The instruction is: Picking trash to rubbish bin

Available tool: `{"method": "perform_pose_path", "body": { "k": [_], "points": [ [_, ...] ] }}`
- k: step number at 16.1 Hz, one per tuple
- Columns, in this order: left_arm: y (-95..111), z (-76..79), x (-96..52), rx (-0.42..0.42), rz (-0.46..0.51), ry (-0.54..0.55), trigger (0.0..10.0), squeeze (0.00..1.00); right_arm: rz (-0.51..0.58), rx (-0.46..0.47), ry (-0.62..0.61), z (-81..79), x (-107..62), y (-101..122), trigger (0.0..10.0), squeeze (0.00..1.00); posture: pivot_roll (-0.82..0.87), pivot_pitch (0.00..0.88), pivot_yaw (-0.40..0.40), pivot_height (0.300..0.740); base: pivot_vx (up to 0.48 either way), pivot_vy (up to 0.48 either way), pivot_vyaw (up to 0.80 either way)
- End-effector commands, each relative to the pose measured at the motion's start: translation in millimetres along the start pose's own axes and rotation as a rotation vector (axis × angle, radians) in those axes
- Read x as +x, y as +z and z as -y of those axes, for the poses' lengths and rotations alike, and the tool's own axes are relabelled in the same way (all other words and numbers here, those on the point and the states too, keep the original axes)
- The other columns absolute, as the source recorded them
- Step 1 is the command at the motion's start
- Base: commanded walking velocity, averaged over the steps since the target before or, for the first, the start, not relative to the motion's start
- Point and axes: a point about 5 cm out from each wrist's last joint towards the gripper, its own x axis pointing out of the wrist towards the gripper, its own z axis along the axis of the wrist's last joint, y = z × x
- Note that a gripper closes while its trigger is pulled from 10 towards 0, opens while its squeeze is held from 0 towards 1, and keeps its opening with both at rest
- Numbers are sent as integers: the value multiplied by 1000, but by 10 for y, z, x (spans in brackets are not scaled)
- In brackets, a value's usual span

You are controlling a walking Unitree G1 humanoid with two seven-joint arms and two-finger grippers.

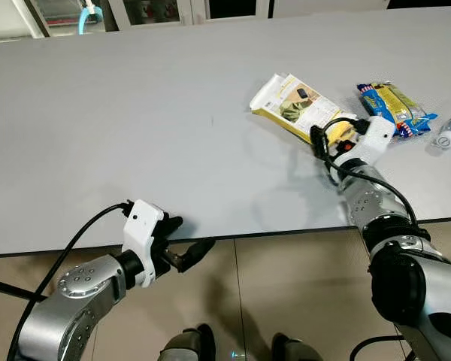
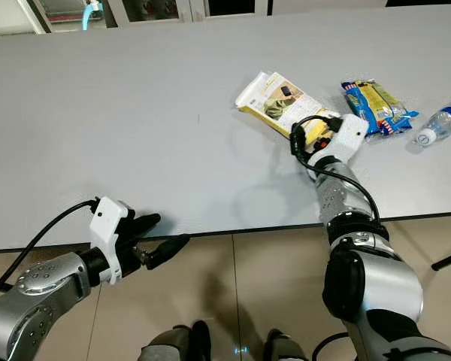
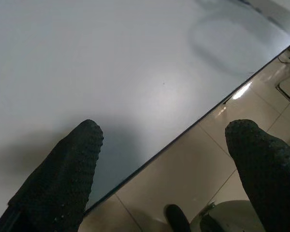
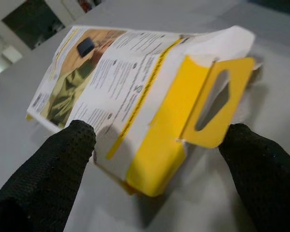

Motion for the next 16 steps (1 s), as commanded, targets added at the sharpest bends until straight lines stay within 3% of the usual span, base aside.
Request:
{"method": "perform_pose_path", "body": {
  "k": [1, 9, 10, 11, 12, 16],
  "points": [
    [4, -2, -44, 0, -5, 7, 10000, 0, -39, 26, -50, 110, -50, -130, 10000, 0, 69, 205, 81, 740, 0, 0, 0],
    [11, 6, -74, -1, -9, 10, 10000, 0, -63, 84, 5, -80, -16, -245, 10000, 0, 94, 214, 89, 740, 0, 0, 0],
    [10, 12, -85, -2, -10, 11, 10000, 0, -63, 90, 15, -112, -11, -257, 7216, 0, 101, 220, 89, 740, 0, 0, 0],
    [10, 16, -90, -3, -10, 11, 10000, 0, -64, 95, 21, -136, -7, -268, 1843, 0, 101, 220, 89, 740, 0, 0, 0],
    [10, 17, -91, -5, -11, 11, 10000, 0, -65, 99, 24, -149, -6, -275, 0, 0, 101, 220, 89, 740, 0, 0, 0],
    [3, 27, -101, -12, -11, 16, 10000, 0, -75, 106, 29, -174, -9, -313, 0, 0, 107, 228, 86, 740, 0, 0, 0]
  ]
}}
